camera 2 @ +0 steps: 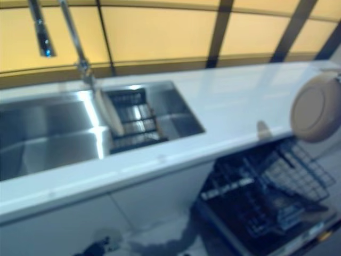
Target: Take plates into dishwasher
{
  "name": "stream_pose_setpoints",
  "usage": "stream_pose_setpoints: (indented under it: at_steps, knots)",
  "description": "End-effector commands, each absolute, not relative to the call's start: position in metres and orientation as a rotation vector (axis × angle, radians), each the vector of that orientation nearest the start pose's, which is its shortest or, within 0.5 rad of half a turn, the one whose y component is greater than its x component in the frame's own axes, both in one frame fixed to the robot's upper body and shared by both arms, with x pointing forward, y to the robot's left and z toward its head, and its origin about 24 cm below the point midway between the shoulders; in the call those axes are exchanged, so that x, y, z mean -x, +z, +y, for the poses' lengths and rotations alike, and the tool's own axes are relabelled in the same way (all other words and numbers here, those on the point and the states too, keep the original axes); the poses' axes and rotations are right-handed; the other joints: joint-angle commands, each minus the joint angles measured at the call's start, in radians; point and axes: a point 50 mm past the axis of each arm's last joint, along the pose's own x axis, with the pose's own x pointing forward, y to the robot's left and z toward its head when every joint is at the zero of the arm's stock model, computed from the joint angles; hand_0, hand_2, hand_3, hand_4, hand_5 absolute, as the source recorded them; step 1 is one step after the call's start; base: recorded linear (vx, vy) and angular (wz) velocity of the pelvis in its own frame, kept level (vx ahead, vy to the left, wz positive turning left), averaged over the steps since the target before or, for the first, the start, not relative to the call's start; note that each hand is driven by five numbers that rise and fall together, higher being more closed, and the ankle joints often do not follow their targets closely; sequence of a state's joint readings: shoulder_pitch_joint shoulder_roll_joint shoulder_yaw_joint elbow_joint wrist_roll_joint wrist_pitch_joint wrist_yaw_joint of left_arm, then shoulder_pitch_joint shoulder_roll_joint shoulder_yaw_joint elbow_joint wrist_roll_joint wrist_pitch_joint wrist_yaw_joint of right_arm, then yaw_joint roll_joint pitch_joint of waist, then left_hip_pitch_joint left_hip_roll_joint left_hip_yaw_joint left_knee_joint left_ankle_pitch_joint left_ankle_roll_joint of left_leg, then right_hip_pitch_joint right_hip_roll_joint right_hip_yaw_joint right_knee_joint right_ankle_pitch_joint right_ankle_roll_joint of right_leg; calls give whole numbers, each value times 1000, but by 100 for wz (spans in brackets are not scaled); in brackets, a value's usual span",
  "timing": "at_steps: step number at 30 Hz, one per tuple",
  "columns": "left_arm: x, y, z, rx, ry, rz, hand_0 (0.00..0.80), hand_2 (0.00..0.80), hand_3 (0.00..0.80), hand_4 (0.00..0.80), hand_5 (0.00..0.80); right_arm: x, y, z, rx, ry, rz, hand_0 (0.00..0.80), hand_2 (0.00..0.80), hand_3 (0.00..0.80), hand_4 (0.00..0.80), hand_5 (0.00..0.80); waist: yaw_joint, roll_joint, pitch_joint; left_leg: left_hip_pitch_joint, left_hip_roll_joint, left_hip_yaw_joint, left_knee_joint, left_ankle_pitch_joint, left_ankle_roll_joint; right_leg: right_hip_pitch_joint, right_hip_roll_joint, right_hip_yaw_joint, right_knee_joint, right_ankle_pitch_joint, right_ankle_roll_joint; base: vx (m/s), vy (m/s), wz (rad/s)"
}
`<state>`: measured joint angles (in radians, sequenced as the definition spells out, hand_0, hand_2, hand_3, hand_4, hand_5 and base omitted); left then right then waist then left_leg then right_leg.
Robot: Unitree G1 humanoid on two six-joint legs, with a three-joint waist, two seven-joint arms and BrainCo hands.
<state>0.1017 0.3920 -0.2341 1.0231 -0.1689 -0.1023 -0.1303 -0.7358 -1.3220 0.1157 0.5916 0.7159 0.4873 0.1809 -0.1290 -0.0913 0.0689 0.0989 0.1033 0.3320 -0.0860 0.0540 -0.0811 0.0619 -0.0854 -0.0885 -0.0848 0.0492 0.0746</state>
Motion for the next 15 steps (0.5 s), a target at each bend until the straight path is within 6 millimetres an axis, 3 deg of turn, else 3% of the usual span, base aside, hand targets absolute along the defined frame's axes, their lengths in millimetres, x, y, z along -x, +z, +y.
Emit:
stream_pose_setpoints:
  at_steps: [1, 15]
  knots:
    - [-113, -133, 274, -286, -54, 1025, 0, 0, 0, 0, 0, -268, 311, -416, 391, -404, 70, 800, 800, 800, 800, 800, 15, -39, -21, 70, 14, -22, 37, -127, 34, -41, -45, -11, 26, 43, 91, -9, 2, -7]
    - [-119, -132, 273, -285, -78, 1022, 0, 0, 0, 0, 0, -258, 259, -422, 425, -284, 224, 800, 800, 800, 800, 800, -29, -33, -15, 84, 20, 16, 50, -147, 40, -67, -42, 13, 30, 55, 98, -2, -7, -10]
